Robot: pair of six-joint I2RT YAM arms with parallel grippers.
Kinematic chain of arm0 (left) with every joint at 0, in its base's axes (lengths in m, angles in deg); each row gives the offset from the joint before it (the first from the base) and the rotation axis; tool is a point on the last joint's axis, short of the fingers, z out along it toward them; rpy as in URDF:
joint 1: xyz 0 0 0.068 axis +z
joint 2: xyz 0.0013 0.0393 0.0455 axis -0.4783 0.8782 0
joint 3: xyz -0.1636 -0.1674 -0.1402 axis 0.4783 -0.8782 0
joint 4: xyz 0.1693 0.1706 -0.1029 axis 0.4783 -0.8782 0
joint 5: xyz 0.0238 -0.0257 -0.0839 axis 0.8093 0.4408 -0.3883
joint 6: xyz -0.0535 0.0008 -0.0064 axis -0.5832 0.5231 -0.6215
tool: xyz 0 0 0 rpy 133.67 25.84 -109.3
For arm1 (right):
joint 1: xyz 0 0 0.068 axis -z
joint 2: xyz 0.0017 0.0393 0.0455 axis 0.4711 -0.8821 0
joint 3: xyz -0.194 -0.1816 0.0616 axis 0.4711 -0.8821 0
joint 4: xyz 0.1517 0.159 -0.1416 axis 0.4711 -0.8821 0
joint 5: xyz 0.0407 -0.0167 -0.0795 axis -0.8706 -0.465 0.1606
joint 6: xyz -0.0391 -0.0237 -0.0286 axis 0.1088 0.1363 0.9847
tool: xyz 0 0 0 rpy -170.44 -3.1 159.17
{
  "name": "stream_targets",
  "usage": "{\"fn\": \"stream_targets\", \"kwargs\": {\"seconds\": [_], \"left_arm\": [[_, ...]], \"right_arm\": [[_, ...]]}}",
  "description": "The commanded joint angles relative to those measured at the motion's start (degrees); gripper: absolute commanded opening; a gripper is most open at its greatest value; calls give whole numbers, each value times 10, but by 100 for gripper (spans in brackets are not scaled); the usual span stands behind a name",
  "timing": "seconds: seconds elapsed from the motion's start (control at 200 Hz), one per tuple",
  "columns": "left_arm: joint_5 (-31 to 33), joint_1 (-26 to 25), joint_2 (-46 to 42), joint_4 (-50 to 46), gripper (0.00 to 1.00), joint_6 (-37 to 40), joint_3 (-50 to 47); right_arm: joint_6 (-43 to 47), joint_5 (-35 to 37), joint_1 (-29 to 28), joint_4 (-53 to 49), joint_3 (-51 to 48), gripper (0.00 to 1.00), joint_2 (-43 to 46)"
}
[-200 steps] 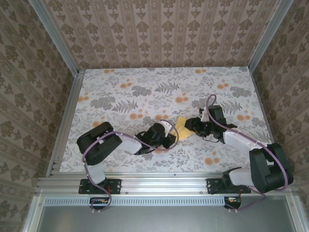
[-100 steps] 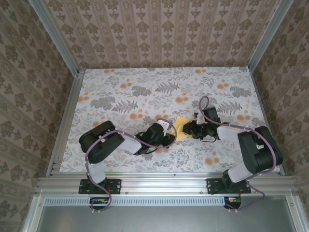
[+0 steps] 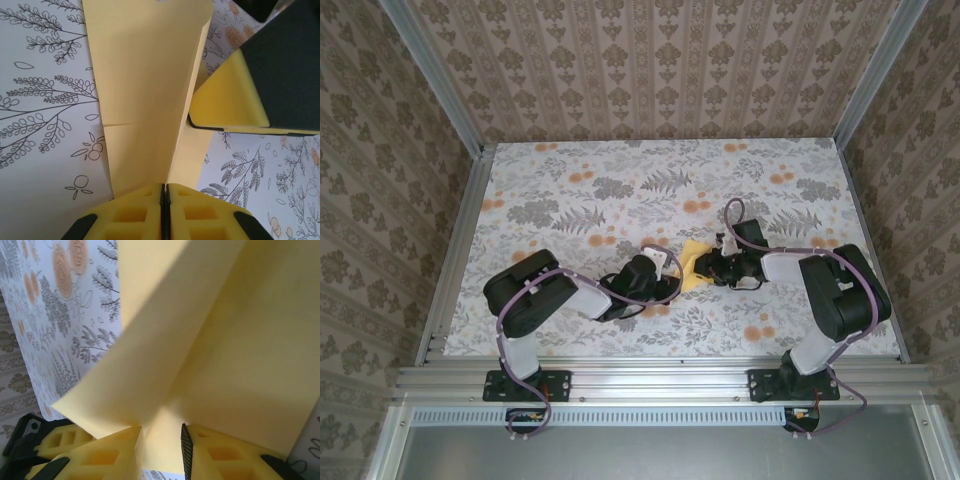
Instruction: Fold a paper plane with a square sheet of paper (pick it up from the middle)
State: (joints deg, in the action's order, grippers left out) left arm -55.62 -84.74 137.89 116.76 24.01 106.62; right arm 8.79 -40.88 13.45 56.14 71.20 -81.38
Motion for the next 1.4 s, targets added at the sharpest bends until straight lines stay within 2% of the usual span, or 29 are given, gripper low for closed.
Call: {"fn": "stream_targets", "kwargs": {"seconds": [0.0,0.32,0.565,0.85,1.265,1.395], "left_arm": [[-7,4,10,-2,13,-17,-9],[-16,5,9,-20,18,-19,1],[-23,11,2,-30,27,-32,4],[-7,17,-48,-73,37,-35,2],[11,21,-76,-89,42,-34,5],[3,16,-81,-53,43,-36,-1]], "right_arm": [[9,-5,-6,6,14,29,-14],[5,22,-8,-14,16,37,-24],[6,47,-7,-49,28,39,-42],[-6,86,-10,-102,49,43,-65],[-35,147,-16,-174,72,45,-81],[-58,165,-16,-193,76,45,-82]]}}
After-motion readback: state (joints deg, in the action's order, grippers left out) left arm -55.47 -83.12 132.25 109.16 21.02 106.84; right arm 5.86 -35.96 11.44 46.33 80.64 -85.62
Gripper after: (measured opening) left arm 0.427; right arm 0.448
